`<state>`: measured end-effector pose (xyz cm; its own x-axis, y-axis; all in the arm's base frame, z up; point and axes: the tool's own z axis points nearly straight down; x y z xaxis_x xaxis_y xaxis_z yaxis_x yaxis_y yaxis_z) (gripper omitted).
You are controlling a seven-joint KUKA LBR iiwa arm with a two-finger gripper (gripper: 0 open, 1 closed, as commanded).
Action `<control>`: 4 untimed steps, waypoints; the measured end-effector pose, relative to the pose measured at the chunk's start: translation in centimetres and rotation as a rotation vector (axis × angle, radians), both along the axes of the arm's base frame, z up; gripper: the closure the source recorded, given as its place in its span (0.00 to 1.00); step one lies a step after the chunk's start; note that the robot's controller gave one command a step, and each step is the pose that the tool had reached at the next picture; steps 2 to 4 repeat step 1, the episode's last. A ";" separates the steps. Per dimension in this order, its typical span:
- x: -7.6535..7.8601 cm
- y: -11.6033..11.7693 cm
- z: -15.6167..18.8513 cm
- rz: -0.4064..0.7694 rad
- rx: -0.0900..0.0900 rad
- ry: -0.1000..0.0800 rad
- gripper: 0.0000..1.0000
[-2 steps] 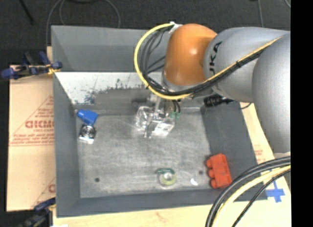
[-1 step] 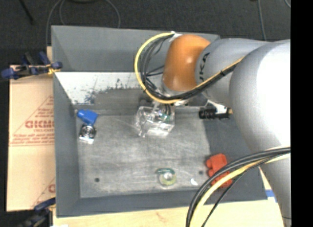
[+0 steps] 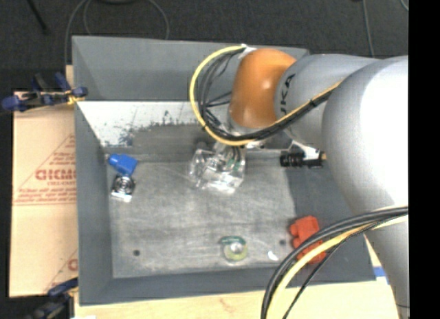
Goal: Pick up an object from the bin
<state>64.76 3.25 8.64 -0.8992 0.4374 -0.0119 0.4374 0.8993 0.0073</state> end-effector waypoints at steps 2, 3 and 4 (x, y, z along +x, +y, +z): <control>0.5 1.1 13.9 0.025 0.000 0.006 1.00; 0.5 1.1 13.9 0.025 0.000 0.006 1.00; 0.5 1.1 13.9 0.025 0.000 0.006 1.00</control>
Offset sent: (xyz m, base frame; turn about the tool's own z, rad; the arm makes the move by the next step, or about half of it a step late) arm 0.0038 0.0112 0.1345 -0.0232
